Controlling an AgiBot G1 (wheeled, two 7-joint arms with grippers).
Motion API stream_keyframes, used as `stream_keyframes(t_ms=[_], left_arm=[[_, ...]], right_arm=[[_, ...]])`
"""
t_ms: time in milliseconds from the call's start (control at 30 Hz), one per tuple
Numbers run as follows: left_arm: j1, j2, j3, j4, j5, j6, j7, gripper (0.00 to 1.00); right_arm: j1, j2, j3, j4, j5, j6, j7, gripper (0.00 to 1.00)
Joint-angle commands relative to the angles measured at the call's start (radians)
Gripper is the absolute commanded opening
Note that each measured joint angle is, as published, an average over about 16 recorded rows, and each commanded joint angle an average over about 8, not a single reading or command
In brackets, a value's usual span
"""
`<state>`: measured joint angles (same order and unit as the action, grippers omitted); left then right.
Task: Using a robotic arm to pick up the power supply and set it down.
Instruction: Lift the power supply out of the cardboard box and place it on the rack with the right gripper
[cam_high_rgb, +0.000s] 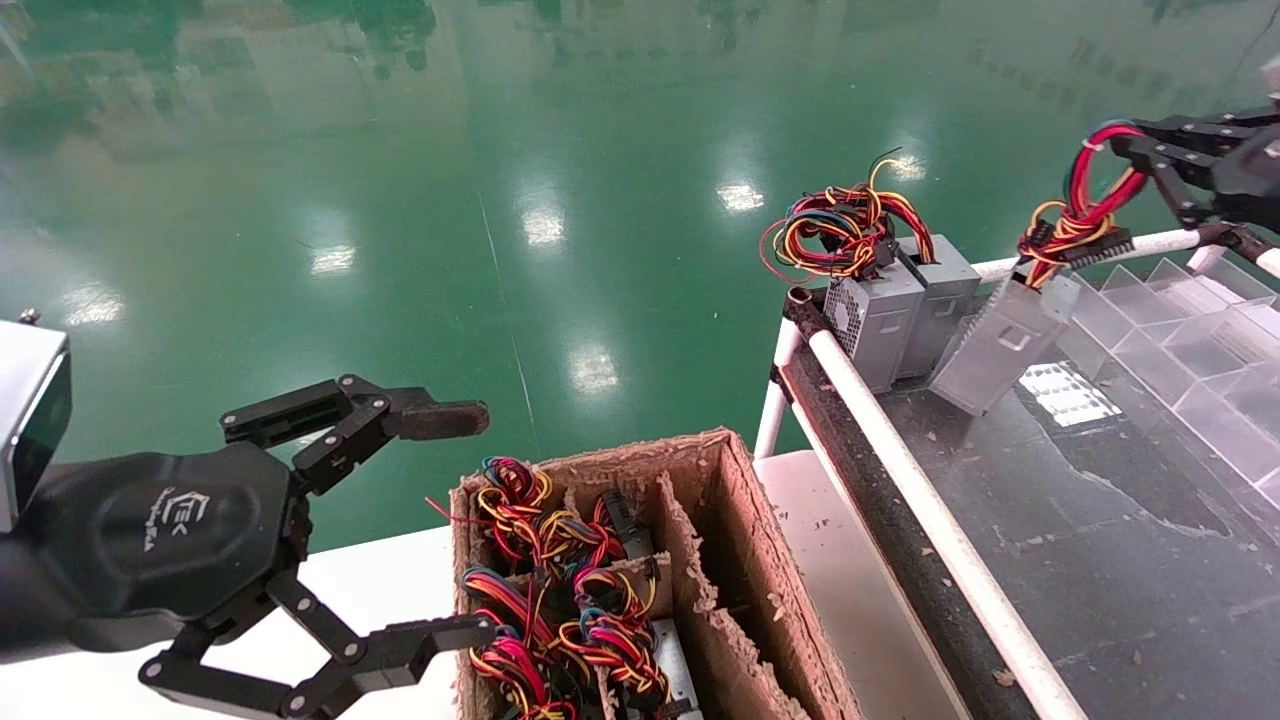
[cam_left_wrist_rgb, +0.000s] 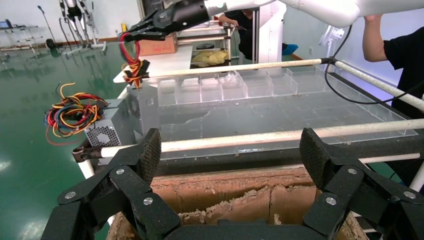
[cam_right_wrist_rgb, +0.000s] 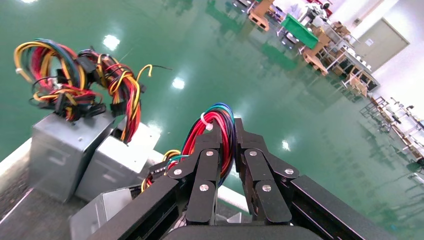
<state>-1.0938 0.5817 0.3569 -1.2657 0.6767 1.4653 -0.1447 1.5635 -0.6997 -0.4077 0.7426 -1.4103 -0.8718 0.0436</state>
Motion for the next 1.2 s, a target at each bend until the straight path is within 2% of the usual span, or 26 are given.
stream_keyframes(t_ms=[33,267,500,800,1200], left_arm=[[0.0,0.0,0.0,0.0,0.0,0.0,0.0,1.0],[0.0,0.0,0.0,0.0,0.0,0.0,0.0,1.0],[0.0,0.0,0.0,0.0,0.0,0.0,0.0,1.0],[0.0,0.0,0.0,0.0,0.0,0.0,0.0,1.0],[0.0,0.0,0.0,0.0,0.0,0.0,0.0,1.0]], right_arm=[[0.028,-0.028,-0.014,-0.034,-0.023,0.009,0.002,0.0],[0.113,-0.097,-0.04,-0.145,-0.057,-0.005,-0.019,0.0],[0.17,-0.146,-0.052,-0.203,-0.08,0.011,-0.052,0.0],[0.194,-0.215,-0.066,-0.261,-0.109,0.071,-0.09,0.0],[0.223,-0.296,-0.069,-0.358,-0.108,0.099,-0.131,0.01]])
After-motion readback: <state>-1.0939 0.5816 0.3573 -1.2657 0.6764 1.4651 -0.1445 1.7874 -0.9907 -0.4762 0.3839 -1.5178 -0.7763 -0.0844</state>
